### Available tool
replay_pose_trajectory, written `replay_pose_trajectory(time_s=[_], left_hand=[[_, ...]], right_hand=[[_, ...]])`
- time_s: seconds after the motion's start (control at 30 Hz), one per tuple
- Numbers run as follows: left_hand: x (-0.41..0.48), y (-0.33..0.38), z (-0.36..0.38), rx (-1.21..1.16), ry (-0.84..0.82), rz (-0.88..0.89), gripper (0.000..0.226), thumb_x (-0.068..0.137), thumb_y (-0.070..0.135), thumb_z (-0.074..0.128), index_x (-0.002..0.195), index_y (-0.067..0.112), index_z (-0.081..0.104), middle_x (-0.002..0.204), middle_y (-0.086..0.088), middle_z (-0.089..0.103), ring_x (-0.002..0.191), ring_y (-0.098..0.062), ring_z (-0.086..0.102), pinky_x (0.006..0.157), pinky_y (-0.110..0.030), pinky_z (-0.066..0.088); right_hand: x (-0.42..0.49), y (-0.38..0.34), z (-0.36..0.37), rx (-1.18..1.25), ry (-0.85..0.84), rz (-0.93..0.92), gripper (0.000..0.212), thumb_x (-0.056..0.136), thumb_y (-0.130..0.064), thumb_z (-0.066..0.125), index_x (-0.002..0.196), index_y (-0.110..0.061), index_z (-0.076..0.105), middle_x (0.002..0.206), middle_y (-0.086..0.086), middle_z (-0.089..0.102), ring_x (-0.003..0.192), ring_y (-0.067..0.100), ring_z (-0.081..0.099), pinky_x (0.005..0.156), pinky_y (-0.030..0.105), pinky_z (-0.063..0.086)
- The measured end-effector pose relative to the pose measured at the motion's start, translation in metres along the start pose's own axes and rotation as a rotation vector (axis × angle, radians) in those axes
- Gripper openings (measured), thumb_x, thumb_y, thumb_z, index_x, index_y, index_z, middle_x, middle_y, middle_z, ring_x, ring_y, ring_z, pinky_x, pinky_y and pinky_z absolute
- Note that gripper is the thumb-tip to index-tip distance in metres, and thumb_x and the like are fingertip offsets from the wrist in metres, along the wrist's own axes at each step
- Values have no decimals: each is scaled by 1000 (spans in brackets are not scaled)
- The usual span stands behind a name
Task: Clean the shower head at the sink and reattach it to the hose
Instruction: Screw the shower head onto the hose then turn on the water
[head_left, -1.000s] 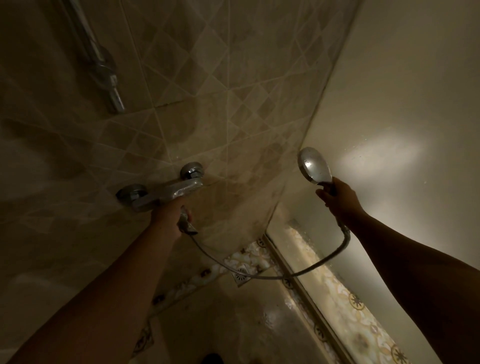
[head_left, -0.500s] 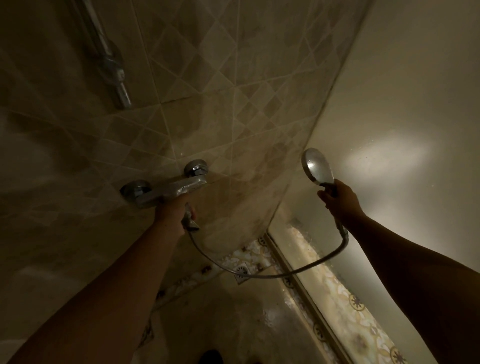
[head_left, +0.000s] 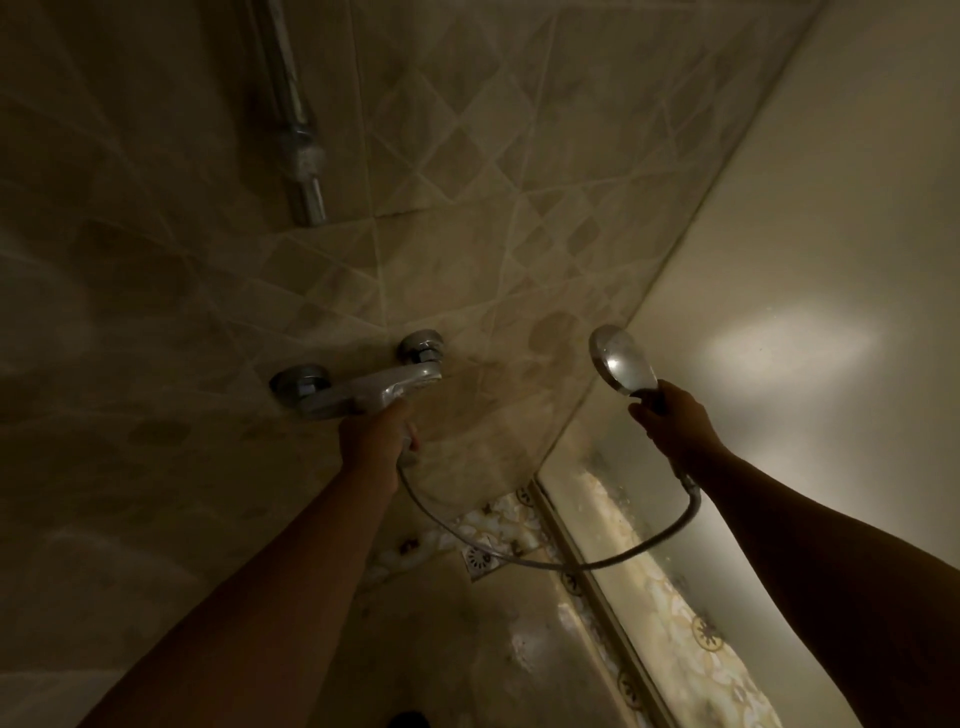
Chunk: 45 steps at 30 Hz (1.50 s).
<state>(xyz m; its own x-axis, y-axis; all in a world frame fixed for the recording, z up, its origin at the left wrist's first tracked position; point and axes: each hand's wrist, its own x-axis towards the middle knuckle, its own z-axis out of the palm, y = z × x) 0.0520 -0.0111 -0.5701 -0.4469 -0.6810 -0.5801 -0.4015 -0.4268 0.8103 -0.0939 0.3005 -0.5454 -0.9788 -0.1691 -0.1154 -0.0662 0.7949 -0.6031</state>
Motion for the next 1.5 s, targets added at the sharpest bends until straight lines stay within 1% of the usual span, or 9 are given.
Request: replay_pose_trajectory(time_s=[0.17,0.4,0.5,0.6,0.7,0.97,1.17,1.3,1.5], left_hand=[[-6,2,-2,-1,-20,32,31,89,16,66,65,-2,57,41,-2,58,25,-5,49,27,-15,35],[-7,5,-4,48,0,7,28,89,23,67,90,-5,66,60,-8,68,49,-16,60,38,-21,42],[-10,7,-1,79,43,10,25,86,21,71,90,-3,66,50,-5,66,51,-18,62,50,-28,51],[-16,9,1,101,101,43,41,86,24,73,116,-3,63,79,-13,75,71,-27,69,72,-39,60],[-31,11,-1,375,228,175,56,87,36,72,129,2,59,120,-17,68,97,-30,66,70,-31,52],[-88,28,10,926,370,565,39,93,22,62,128,6,58,132,-17,57,123,-33,54,103,-44,44],[-130,65,35,698,-213,471,41,90,4,67,129,8,55,115,-11,57,104,-23,58,96,-39,51],[-149,91,37,607,-415,462,56,89,11,72,139,18,49,130,-1,60,110,-13,58,79,-20,54],[-165,125,17,373,-476,612,27,89,7,70,108,25,62,113,-14,71,106,-32,69,91,-50,56]], right_hand=[[2,-22,7,5,13,-34,26,93,-20,63,119,-13,62,94,5,68,86,24,66,74,30,47],[12,-40,19,69,-85,-84,25,93,-21,63,116,-13,62,94,3,67,87,22,66,82,41,56],[19,-45,25,118,-145,-153,23,92,-19,63,114,-13,62,91,2,67,85,23,66,80,41,56],[26,-49,26,134,-252,-249,22,92,-17,62,114,-12,61,87,1,66,78,23,67,78,46,58],[31,-56,22,197,-373,-367,4,93,-15,60,98,-16,60,75,-4,62,67,17,63,74,46,57],[25,-115,-13,437,-630,-585,11,87,-4,55,88,-10,64,66,0,61,56,12,58,54,26,51],[9,-184,-36,647,-755,-583,21,69,-10,54,87,-11,65,54,4,54,50,20,53,49,26,32],[-4,-230,-59,776,-912,-653,18,71,-5,54,87,-6,63,55,8,49,50,23,49,54,33,36],[-23,-290,-96,882,-1085,-744,14,72,-1,52,81,-5,62,57,8,43,50,21,46,56,33,40]])
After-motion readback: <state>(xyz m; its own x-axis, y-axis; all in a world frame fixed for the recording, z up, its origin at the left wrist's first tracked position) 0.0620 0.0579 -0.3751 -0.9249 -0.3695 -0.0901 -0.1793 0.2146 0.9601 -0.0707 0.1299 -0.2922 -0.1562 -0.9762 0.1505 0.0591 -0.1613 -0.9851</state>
